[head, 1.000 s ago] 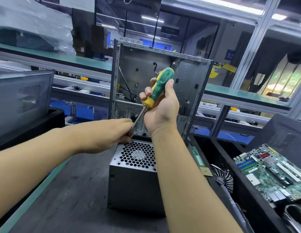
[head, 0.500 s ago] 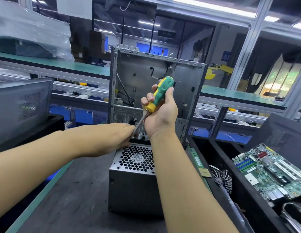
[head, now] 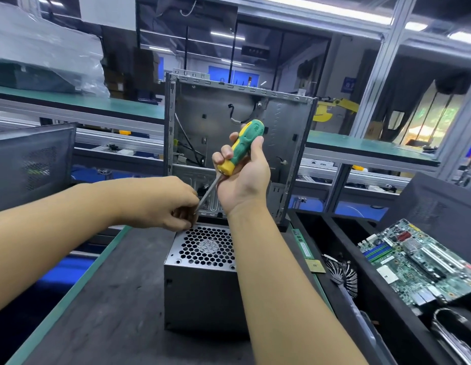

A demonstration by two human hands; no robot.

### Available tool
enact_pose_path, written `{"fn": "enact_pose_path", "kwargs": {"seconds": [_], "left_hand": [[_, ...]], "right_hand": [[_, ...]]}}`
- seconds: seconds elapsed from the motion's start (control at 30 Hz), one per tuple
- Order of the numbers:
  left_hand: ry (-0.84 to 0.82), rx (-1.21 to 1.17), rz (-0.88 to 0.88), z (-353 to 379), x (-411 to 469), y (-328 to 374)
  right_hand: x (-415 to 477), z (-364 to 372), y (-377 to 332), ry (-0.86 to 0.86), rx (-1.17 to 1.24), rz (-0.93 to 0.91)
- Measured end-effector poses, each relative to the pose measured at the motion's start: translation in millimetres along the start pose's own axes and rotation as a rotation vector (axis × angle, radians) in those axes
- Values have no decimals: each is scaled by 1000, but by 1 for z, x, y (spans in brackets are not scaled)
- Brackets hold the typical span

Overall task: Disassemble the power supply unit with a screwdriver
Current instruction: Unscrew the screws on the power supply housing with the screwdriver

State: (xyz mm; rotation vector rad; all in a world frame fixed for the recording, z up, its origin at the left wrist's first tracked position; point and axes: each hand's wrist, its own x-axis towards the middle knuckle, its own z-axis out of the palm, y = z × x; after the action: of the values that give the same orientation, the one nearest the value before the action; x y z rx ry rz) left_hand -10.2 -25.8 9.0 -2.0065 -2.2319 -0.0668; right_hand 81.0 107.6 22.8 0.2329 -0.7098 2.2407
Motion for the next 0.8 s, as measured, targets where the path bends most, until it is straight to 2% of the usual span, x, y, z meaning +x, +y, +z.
{"fn": "enact_pose_path", "kwargs": {"seconds": [0.17, 0.27, 0.33, 0.4, 0.6, 0.7, 0.8], "left_hand": [[100, -18, -73, 4, -4, 12], [243, -144, -126, -11, -7, 22], [352, -268, -155, -22, -3, 37], [388, -382, -151, -27, 9, 64], [159, -542, -75, -9, 84, 167], [86, -541, -24, 7, 124, 216], [32, -559, -3, 28, 155, 257]], "right_hand": [[-2, 1, -3, 24, -10, 23], [-2, 1, -20, 17, -81, -8], [0, 0, -44, 27, -201, -56], [0, -4, -73, 74, -433, -120], [-22, -34, -171, 190, -1257, -138], [-45, -57, -214, 217, -1482, -159], [-63, -77, -246, 287, -1586, -154]]}}
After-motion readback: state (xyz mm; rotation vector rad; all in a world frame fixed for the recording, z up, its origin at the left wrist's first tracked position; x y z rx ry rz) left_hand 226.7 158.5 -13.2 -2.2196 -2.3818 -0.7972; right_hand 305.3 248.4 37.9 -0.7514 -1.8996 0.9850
